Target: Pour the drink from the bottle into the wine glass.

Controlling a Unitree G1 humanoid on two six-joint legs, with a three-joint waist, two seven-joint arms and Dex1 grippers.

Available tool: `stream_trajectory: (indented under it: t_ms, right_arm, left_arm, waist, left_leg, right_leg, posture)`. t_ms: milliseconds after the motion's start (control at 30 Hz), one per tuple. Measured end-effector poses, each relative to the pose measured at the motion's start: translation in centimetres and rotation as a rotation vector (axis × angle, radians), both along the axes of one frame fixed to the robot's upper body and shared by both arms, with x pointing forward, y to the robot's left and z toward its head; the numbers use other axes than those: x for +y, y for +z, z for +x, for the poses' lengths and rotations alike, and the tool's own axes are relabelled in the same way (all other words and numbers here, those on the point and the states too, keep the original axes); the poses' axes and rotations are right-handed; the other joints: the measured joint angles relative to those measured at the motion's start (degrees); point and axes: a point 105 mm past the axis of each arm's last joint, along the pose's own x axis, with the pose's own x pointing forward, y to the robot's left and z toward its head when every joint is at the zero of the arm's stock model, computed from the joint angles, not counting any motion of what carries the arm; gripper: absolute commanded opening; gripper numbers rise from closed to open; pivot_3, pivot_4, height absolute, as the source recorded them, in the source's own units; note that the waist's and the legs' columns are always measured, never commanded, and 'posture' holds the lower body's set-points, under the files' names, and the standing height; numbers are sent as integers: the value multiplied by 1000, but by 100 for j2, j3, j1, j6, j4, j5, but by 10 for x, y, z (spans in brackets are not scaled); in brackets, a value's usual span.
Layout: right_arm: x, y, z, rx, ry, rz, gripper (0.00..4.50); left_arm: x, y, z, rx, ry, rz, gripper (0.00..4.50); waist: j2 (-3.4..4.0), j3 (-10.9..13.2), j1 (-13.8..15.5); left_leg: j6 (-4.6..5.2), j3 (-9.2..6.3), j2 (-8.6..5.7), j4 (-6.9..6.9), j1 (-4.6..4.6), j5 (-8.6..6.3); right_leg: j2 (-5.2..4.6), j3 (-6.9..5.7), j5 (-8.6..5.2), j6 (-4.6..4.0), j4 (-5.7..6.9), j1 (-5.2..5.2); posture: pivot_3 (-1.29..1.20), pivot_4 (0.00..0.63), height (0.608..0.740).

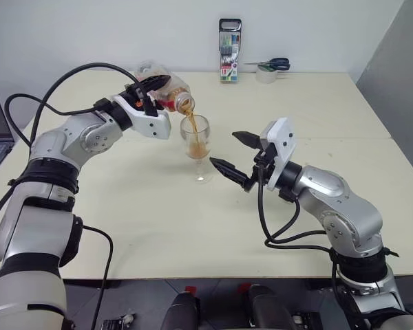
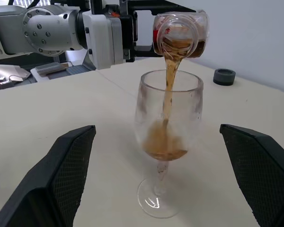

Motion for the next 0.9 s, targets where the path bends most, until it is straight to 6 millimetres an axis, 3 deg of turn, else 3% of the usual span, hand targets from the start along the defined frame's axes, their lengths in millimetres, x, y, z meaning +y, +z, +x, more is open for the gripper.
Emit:
stream_trajectory:
  t_ms: [333, 533, 900]
  right_arm:
    - [1, -11, -9, 18, 3, -9, 4500]
    - [-10, -8, -7, 11, -7, -15, 4500]
    - [-6, -8, -9, 19, 10, -1, 4500]
  left_arm:
    - [1, 2, 1, -11, 5, 6, 1734]
    - [-1, 3, 1, -14, 3, 16, 1734]
    - [1, 8, 2, -28, 7, 22, 1734]
  waist:
    - [0, 0, 1]
    - [0, 0, 1]
    - [0, 0, 0]
  left_leg:
    - [0, 0, 0, 2, 0, 0]
    - [0, 1, 0, 2, 0, 0]
    - [0, 1, 0, 2, 0, 0]
  right_leg:
    - [0, 0, 0, 0, 1, 0]
    - [0, 0, 0, 0, 3, 0]
    - [0, 0, 0, 0, 6, 0]
  posture:
    - [0, 150, 740]
    - [0, 150, 740]
    - [0, 150, 740]
